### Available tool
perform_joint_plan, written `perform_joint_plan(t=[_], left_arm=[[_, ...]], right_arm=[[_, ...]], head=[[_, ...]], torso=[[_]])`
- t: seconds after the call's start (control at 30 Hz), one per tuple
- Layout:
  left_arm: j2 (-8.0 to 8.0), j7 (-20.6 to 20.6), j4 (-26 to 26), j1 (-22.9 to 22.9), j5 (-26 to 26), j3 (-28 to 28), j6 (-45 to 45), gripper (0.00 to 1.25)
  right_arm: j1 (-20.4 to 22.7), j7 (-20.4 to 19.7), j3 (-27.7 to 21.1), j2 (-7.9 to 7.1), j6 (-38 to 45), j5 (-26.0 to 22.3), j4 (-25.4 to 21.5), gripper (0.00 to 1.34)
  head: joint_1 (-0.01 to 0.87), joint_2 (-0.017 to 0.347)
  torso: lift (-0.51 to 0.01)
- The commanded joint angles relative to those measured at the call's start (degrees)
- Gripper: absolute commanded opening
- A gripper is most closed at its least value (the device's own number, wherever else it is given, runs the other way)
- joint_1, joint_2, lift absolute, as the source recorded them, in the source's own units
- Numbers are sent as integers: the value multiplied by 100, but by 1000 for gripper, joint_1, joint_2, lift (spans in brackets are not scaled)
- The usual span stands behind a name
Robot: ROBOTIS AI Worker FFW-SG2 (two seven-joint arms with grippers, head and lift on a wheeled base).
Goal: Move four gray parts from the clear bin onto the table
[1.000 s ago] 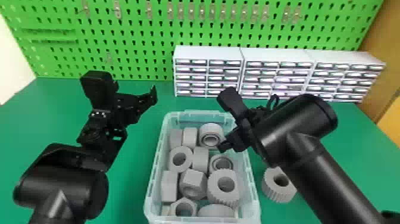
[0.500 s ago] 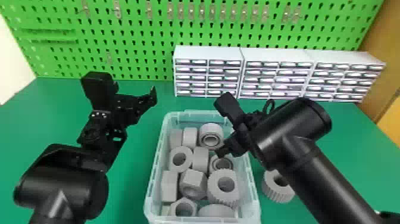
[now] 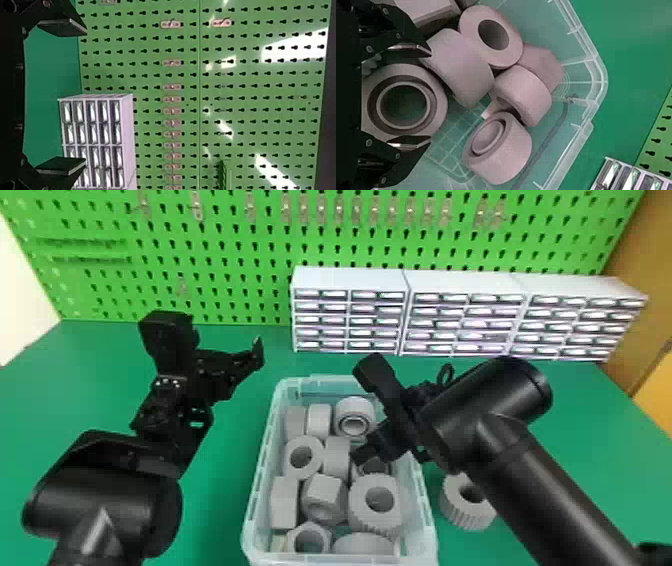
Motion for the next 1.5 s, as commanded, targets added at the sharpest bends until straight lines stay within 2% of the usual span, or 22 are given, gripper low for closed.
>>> perform_joint_plan(t=[0.0,0.9,1.13,1.47], left_arm=[[1,0,0,1,0,-7,2,1114],[1,0,0,-17,-18,-7,37,1114],[1,0,0,-26,-18,-15,64,1114],[1,0,17,-35,-18,-42,64,1114]], right_arm=[[0,0,1,-3,57,-41,25,848],[-123,0,115,-3,339,-120,244,847],[-360,0,300,-3,629,-269,499,845],[-484,0,317,49,470,-278,649,844]], head=[[686,26],[686,26],[686,26],[686,26]], torso=[[-50],[-50],[-50],[-50]])
